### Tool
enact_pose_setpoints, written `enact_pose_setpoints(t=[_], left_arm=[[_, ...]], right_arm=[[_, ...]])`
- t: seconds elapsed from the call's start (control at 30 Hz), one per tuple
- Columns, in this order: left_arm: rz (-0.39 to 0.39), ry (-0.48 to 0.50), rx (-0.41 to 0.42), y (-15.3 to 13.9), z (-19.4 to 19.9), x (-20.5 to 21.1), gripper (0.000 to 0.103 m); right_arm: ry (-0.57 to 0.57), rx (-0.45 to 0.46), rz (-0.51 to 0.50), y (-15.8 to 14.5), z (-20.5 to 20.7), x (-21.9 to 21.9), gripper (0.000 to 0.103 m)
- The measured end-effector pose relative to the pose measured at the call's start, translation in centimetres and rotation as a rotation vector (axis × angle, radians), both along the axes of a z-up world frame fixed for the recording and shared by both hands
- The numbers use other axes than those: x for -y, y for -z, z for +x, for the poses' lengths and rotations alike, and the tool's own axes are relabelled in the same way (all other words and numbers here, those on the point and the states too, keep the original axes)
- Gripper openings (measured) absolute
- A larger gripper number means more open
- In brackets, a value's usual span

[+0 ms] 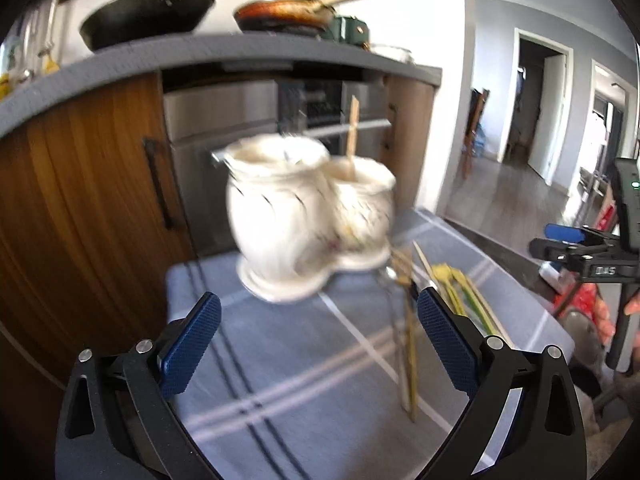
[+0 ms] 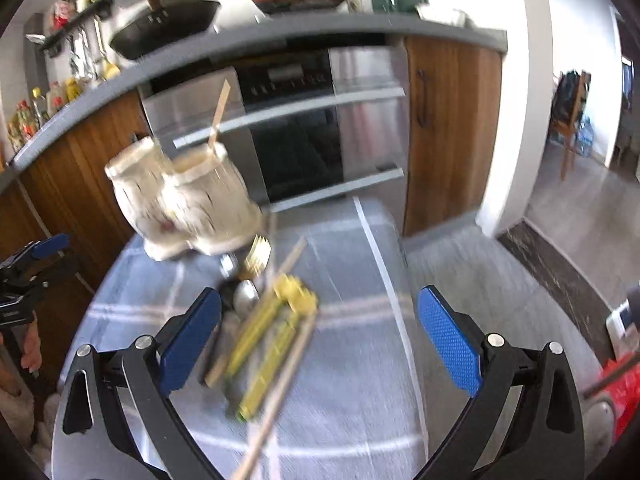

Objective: Organize utensils
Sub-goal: 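Move both tools back down to the utensil pile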

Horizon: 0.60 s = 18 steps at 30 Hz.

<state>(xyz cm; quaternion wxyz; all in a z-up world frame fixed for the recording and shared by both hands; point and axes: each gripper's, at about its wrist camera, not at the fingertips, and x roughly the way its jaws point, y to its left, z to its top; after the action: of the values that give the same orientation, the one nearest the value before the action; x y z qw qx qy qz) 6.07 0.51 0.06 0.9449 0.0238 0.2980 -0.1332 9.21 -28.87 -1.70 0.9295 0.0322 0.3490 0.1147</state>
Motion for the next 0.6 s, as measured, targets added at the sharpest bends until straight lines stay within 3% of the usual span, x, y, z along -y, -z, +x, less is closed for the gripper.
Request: enact_pose_setpoints(t=[0.17, 0.4, 0.6], left_arm=[[0.006, 0.046, -0.077, 2.5, -0.1, 1.8, 0.098], [0.010, 0.068, -0.126, 4.3, 0.4, 3.3, 0.098], [0.036, 0.070, -0.126, 4.8, 0.6, 3.5, 0.098]], right_arm=[[-0.006, -0.059, -0.013, 2.8, -0.2, -0.1, 0.097], [-0.072, -0.078, -0.001, 4.0, 0.5, -1.9, 0.096], [-0.168, -0.076, -0.017, 3.9, 1.6, -5.0, 0.083]])
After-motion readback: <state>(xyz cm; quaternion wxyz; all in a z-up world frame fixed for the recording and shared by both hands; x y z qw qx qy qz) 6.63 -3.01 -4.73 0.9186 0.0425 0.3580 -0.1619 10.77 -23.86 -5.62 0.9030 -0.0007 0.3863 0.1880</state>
